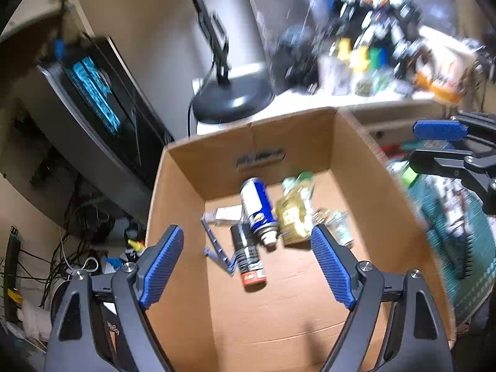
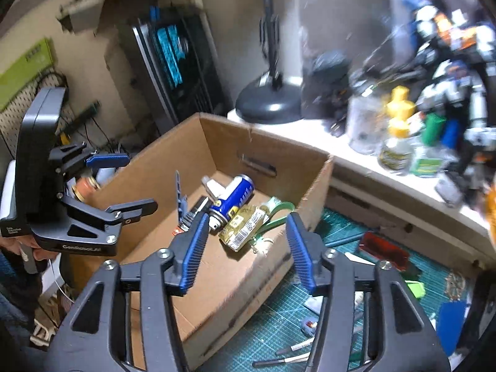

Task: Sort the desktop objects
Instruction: 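Withdraw both open tools from the box back toward the mat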

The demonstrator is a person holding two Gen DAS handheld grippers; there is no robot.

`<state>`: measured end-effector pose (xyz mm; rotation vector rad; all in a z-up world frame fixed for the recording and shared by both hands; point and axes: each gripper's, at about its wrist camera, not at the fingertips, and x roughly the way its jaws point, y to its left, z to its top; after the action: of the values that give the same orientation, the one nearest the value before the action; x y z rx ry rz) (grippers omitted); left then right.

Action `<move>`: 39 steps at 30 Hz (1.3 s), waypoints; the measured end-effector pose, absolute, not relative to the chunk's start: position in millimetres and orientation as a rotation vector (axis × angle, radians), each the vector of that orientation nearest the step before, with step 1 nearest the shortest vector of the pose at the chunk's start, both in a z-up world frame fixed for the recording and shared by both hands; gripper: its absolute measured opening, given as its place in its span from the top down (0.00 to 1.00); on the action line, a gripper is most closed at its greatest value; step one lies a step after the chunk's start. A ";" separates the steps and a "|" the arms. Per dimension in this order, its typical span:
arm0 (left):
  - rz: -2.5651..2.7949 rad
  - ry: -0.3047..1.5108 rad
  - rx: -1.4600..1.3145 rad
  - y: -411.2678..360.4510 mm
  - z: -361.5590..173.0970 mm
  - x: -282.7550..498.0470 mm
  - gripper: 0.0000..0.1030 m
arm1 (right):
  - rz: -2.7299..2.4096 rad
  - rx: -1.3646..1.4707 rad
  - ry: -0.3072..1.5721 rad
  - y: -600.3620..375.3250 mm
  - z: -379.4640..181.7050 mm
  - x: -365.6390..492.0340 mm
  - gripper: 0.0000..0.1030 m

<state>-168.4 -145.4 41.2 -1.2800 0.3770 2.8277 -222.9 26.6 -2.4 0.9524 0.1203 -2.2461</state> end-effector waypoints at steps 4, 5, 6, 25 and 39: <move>2.858 0.271 -1.112 -136.6 61.3 -132.7 0.08 | -2.296 0.876 0.085 55.6 19.0 -191.7 0.39; 2.867 0.263 -1.078 -134.7 63.0 -126.4 0.07 | -2.308 0.857 0.081 62.3 23.7 -183.5 0.39; 2.876 0.257 -1.049 -132.5 64.6 -120.9 0.06 | -2.326 0.836 0.086 68.5 28.1 -175.2 0.39; 2.977 0.112 -0.706 -100.6 64.8 -14.2 0.06 | -2.532 0.606 0.078 138.9 70.7 -32.5 0.25; 2.940 0.124 -0.648 -79.4 37.8 42.5 0.02 | -2.722 0.557 0.170 162.3 52.8 77.8 0.12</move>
<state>42.5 -79.4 37.8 -0.6484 0.1235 2.9395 77.8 162.3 52.8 0.5575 0.1697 -2.7221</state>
